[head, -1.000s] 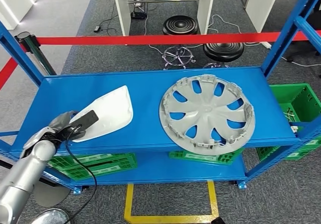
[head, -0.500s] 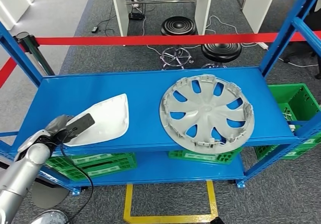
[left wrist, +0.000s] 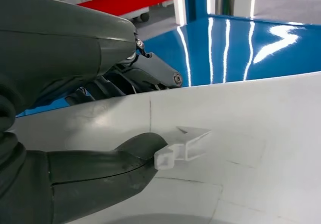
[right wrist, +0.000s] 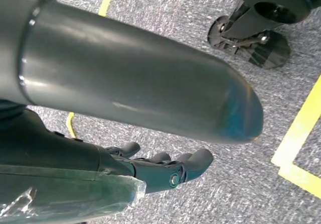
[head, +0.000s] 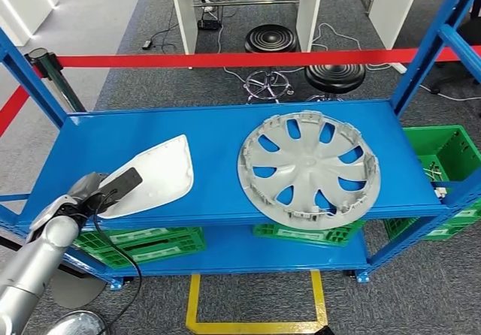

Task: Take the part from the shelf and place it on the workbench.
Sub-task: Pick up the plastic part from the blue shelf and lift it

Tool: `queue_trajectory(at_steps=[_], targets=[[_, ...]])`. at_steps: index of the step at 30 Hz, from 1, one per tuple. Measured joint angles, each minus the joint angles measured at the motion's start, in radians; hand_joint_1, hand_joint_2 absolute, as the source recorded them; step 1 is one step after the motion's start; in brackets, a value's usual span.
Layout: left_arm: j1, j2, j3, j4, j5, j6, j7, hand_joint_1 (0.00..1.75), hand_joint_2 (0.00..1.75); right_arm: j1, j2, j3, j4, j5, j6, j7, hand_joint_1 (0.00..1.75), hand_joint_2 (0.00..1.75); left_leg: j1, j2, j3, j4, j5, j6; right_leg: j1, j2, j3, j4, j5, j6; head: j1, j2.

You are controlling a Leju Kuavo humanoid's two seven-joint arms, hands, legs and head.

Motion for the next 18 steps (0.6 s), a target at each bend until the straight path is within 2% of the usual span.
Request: queue_trajectory(at_steps=[2,3,5,6,7,8,9,11,12,14,16,18], targets=[[0.007,-0.005,0.009,-0.005,0.006,0.009,0.002,1.75,1.75,0.001,0.000,0.003,0.000,0.000,-0.001,0.000,0.00,0.00,0.003,0.002,-0.008,0.017,-0.015,-0.008,0.000,0.000,-0.002,-0.002,0.004,-0.014,-0.001,0.000],[0.008,-0.008,0.013,-0.007,0.008,0.013,0.002,1.75,1.75,0.001,0.000,0.004,0.000,0.000,-0.002,0.000,0.00,0.00,0.004,0.003,-0.025,0.053,-0.038,-0.012,-0.001,0.000,-0.002,-0.003,0.005,-0.019,-0.003,0.000],[0.012,-0.015,0.018,-0.010,0.011,0.019,0.002,1.75,1.75,0.002,0.000,0.004,0.000,0.000,-0.002,0.000,0.00,0.00,0.004,0.004,-0.086,0.184,-0.103,-0.017,0.000,-0.001,-0.003,-0.003,0.005,-0.025,-0.006,0.000],[0.016,-0.019,0.020,-0.010,0.012,0.022,0.002,1.75,1.75,0.003,0.000,0.005,0.000,0.000,-0.002,0.000,0.00,0.00,0.004,0.004,-0.117,0.248,-0.127,-0.018,0.001,-0.001,-0.004,-0.003,0.005,-0.026,-0.006,0.000],[0.020,-0.023,0.023,-0.011,0.015,0.027,0.002,1.75,1.75,0.004,0.000,0.005,0.000,0.000,-0.002,0.000,0.00,0.00,0.004,0.004,-0.136,0.286,-0.133,-0.017,0.002,-0.001,-0.005,-0.002,0.005,-0.026,-0.006,0.000],[0.024,-0.028,0.028,-0.013,0.020,0.034,0.001,1.75,1.75,0.005,0.000,0.005,0.000,0.000,-0.002,0.000,0.00,0.00,0.003,0.004,-0.138,0.286,-0.119,-0.015,0.002,0.000,-0.005,-0.002,0.005,-0.027,-0.006,0.000],[0.026,-0.034,0.035,-0.017,0.027,0.044,-0.002,1.75,1.75,0.005,0.000,0.005,0.000,0.000,-0.002,0.000,0.00,0.00,0.003,0.004,-0.121,0.247,-0.089,-0.012,0.002,0.000,-0.004,-0.002,0.004,-0.026,-0.006,0.000],[0.028,-0.050,0.056,-0.035,0.053,0.069,-0.024,1.75,1.75,0.006,0.000,0.005,0.000,-0.001,-0.003,-0.001,0.00,0.00,0.002,0.004,-0.062,0.120,-0.025,-0.005,0.004,0.000,-0.003,-0.002,0.004,-0.023,-0.006,0.000],[0.028,-0.061,0.069,-0.050,0.073,0.082,-0.043,1.75,1.75,0.006,0.000,0.005,0.000,-0.001,-0.003,-0.001,0.00,0.00,0.001,0.004,-0.036,0.065,-0.008,-0.002,0.005,0.000,-0.005,-0.001,0.003,-0.018,-0.005,0.000],[0.036,-0.090,0.095,-0.088,0.118,0.098,-0.084,1.75,1.75,0.007,0.000,0.005,0.000,-0.002,-0.004,-0.003,0.00,0.00,-0.003,0.003,-0.015,0.014,-0.003,0.004,0.007,-0.001,-0.008,-0.003,0.004,-0.007,-0.004,0.000],[0.048,-0.115,0.113,-0.127,0.154,0.103,-0.109,1.75,1.75,0.010,0.001,0.005,0.000,-0.002,-0.005,-0.004,0.00,0.00,-0.003,0.002,-0.016,0.009,-0.002,0.014,0.005,-0.002,-0.010,-0.007,0.005,0.006,-0.004,0.000],[0.058,-0.140,0.129,-0.167,0.191,0.112,-0.125,1.75,1.75,0.011,0.001,0.005,0.000,-0.002,-0.007,-0.007,0.00,0.00,0.000,0.003,-0.014,0.005,0.000,0.027,0.004,-0.006,-0.027,0.026,-0.018,0.018,0.000,0.000]])
